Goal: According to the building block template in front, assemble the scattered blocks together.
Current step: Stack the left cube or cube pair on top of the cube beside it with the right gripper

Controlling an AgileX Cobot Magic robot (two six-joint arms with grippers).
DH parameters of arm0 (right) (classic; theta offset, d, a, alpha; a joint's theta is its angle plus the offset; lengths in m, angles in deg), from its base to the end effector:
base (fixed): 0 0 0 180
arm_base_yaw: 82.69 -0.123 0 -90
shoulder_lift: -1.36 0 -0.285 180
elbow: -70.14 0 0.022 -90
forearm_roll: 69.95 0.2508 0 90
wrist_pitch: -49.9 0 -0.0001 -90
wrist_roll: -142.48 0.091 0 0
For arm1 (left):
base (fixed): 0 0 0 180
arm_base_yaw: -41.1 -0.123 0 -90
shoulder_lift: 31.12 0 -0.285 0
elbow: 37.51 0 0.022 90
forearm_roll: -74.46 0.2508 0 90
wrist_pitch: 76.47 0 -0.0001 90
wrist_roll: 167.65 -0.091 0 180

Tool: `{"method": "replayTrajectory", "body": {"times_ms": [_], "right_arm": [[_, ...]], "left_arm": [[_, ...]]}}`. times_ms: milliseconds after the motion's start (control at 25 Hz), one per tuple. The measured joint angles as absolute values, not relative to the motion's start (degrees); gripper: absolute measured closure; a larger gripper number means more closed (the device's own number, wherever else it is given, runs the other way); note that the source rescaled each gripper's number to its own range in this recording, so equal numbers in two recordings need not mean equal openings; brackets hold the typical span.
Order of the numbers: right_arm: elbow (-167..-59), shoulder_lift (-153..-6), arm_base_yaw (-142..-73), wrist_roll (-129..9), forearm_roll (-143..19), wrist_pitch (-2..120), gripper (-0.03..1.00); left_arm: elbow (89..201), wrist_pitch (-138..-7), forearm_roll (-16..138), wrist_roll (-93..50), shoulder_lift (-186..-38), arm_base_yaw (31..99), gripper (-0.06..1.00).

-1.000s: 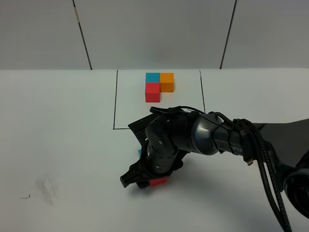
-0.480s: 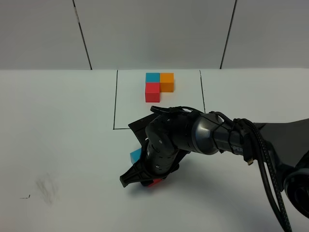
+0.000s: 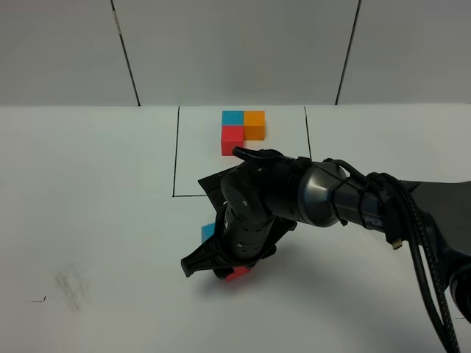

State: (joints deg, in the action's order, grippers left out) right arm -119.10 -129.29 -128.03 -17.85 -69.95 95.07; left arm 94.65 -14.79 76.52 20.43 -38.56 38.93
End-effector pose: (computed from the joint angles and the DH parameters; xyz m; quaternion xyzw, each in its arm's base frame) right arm 0.3038 0.3074 0.1388 -0.2206 0.9683 0.0628 0.0985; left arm -0.0081 0.0026 0.2795 -0.0771 0.8488 -0.0090 0.5229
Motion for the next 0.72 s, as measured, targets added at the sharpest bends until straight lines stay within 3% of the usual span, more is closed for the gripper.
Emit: {"method": "replayTrajectory", "body": {"times_ms": [280, 720], "right_arm": [[-124.00, -128.78, -128.03, -17.46, -69.95, 103.74, 0.77], [-125.76, -128.60, -128.03, -16.11, -70.27, 105.11, 0.77]], "left_arm": [[94.65, -14.79, 76.52, 20.43, -38.56, 38.93, -0.05], [94.65, -14.79, 76.52, 20.43, -38.56, 38.93, -0.05]]}}
